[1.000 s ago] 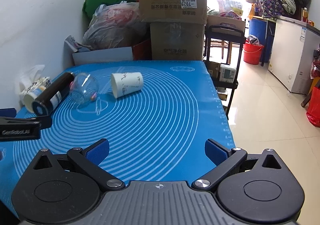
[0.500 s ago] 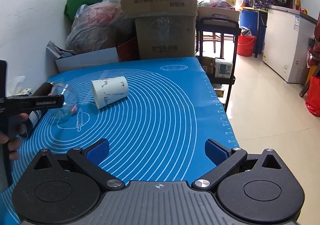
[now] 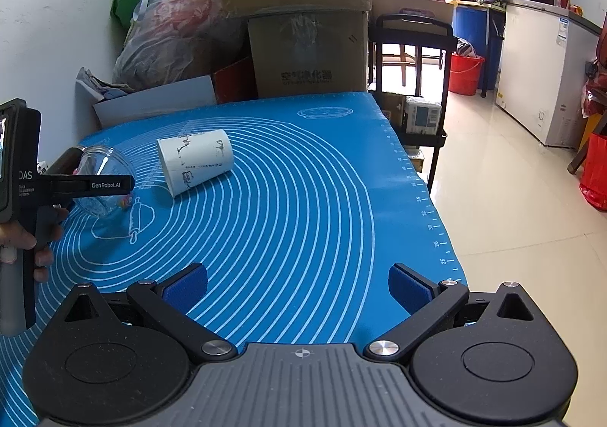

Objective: Flip cup upside down
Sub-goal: 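Move the left tool to the clear glass jar and close around it, then lift the glass jar with the left tool and carry it across the mat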

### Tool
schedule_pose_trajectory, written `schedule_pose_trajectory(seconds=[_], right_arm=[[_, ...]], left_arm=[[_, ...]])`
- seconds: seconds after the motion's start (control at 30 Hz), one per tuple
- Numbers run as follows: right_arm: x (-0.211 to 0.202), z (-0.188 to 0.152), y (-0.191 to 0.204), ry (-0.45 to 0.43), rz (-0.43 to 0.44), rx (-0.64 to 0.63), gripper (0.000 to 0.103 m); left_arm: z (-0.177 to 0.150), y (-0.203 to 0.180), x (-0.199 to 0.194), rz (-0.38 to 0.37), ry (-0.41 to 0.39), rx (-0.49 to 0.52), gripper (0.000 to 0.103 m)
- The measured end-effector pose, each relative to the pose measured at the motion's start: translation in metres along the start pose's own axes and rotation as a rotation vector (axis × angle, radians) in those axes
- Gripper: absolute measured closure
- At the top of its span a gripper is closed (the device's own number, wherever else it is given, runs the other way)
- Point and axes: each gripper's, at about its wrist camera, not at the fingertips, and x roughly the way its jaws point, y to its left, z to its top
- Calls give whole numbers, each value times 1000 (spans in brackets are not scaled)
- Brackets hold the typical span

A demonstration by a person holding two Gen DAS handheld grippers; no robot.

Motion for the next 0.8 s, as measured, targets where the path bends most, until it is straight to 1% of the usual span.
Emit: schedule_pose_trajectory(seconds=[0.13, 0.27, 0.33, 0.4, 0.57, 0.8], right_arm=[[-1, 0, 0, -1, 3, 1, 0], [-4, 1, 2, -9, 6, -3, 0], [-5, 1, 2, -10, 9, -2, 0], [-8, 0, 3, -10, 15, -2, 0], [-22, -2, 6, -22, 30, -10, 0], [-47, -14, 9, -24, 55, -14, 0]], left_arm=[[1, -2, -3, 6, 6, -6, 23], [0, 1, -14, -19, 3, -23, 24], [-1, -1, -26, -13, -13, -11, 24], [-2, -2, -40, -18, -12, -15, 24], [-13, -3, -82, -51, 35, -41, 24], [-42, -8, -140, -42, 69, -67, 24]])
